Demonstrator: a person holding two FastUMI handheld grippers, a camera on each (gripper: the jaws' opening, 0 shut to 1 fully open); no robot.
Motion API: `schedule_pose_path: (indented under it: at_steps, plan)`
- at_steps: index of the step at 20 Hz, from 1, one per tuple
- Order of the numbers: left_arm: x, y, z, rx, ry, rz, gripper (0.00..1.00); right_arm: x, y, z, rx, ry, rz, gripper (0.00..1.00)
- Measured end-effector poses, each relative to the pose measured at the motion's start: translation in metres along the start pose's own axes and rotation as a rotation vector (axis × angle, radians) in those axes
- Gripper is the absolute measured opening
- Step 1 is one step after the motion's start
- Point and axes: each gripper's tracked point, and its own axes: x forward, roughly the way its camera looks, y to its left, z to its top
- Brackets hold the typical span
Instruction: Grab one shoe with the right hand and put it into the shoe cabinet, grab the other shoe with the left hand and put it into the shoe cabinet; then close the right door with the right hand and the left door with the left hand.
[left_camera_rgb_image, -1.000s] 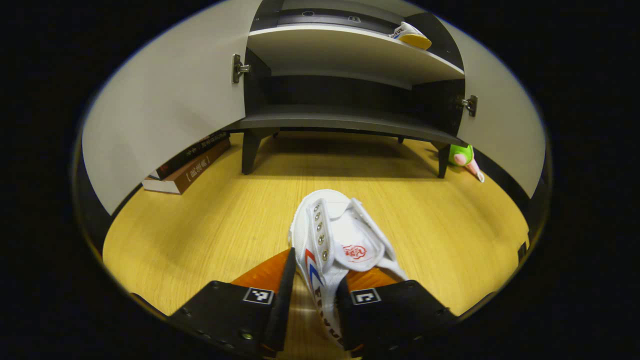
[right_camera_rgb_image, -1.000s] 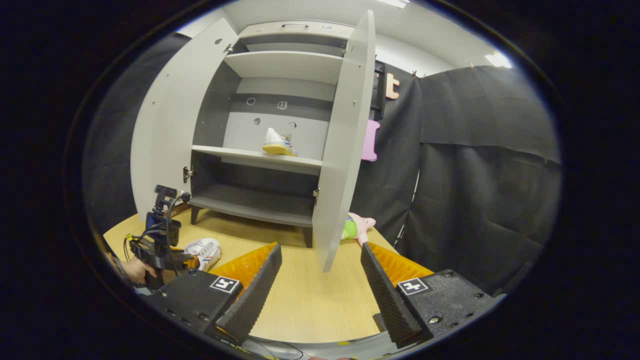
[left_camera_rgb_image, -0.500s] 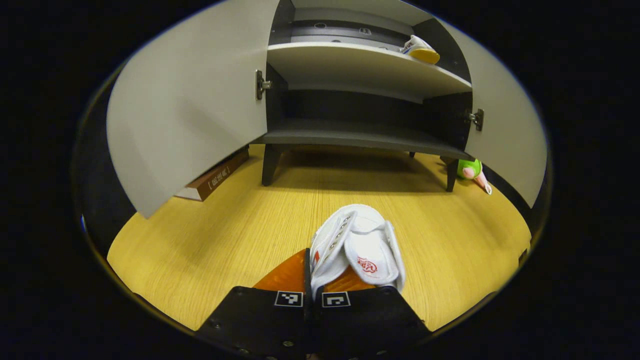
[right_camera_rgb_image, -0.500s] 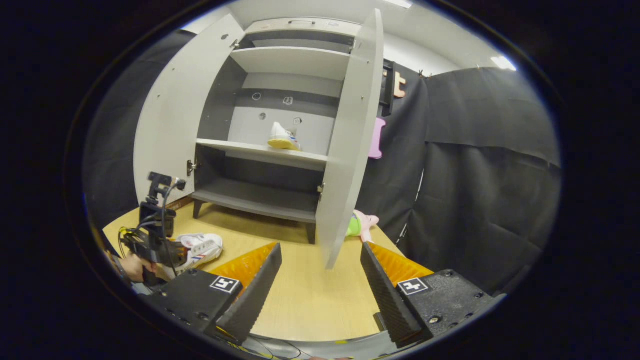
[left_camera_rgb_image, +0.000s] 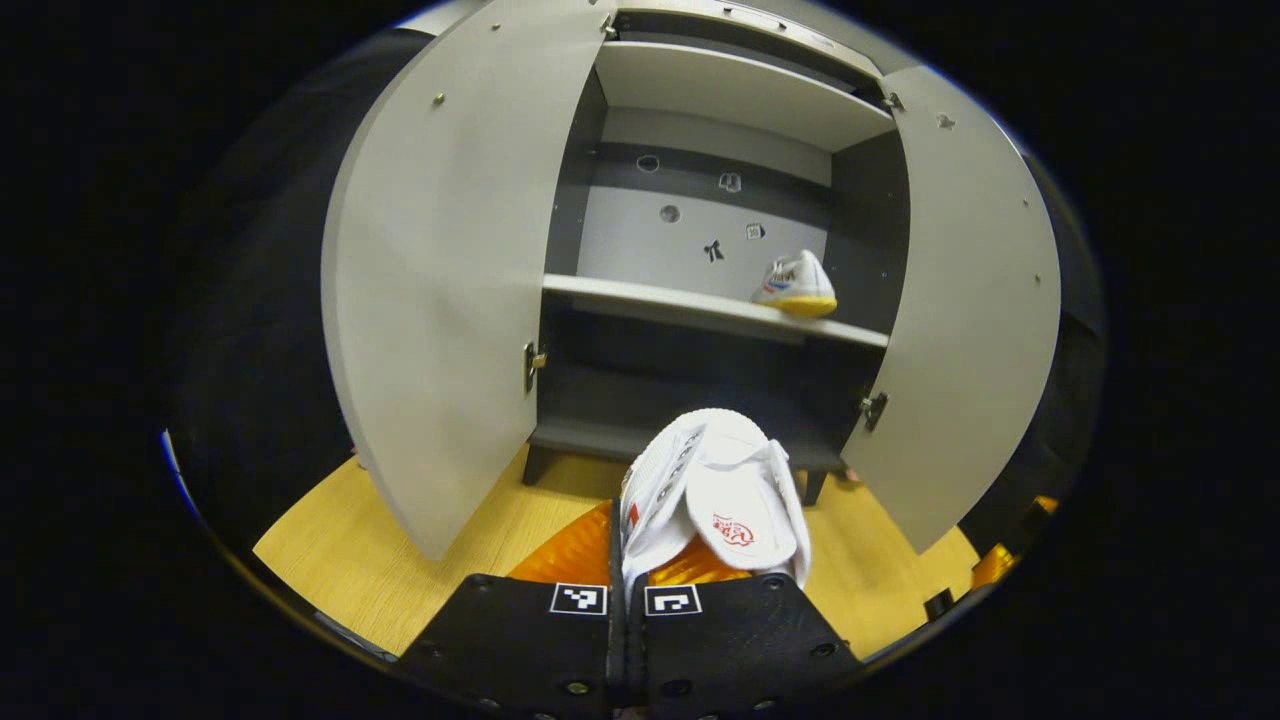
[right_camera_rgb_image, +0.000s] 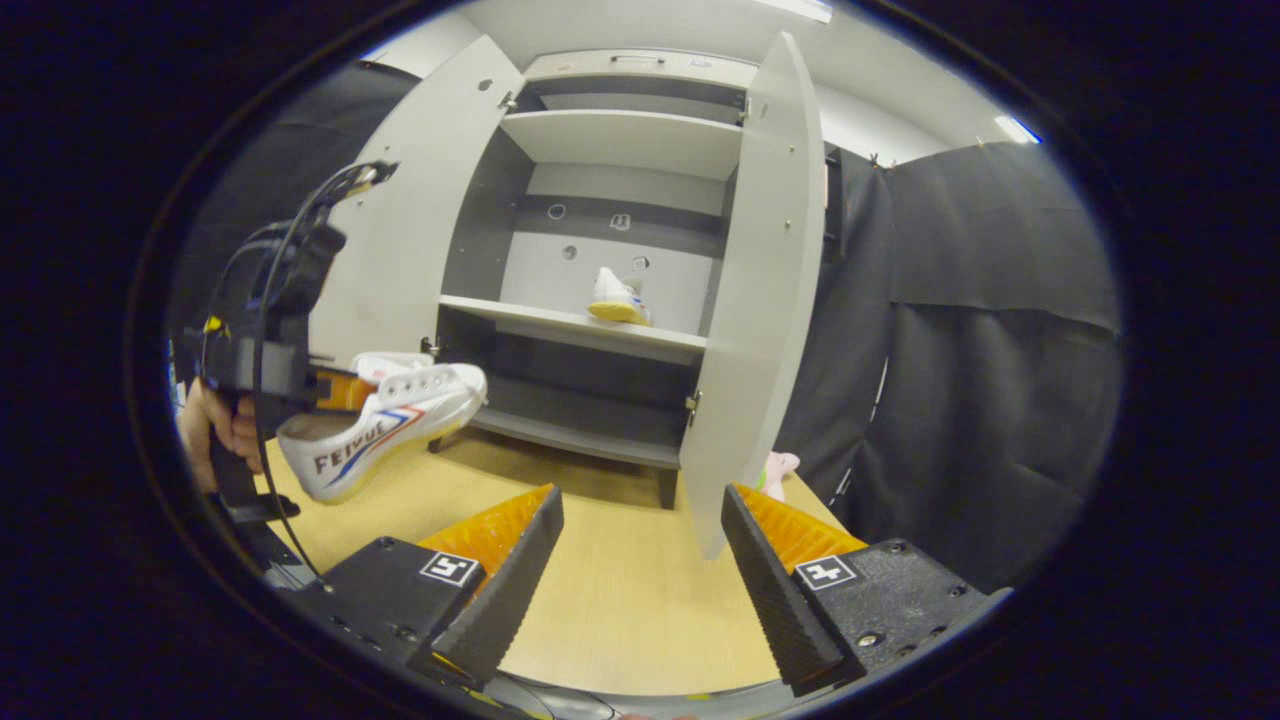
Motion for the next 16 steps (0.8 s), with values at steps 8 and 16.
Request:
schedule_pose_path:
  at_steps: [8, 16]
  plan:
    - [0.098, -0.042, 0.154, -0.053, -0.044, -0.017, 0.00, -0.010, 0.014, 0.013, -0.007, -0.043, 0.033, 1.00]
    - [0.239, -0.037, 0.197, 0.051, 0.092, 0.148, 0.00, -0.019, -0.015, 0.010, 0.021, -0.043, -0.052, 1.00]
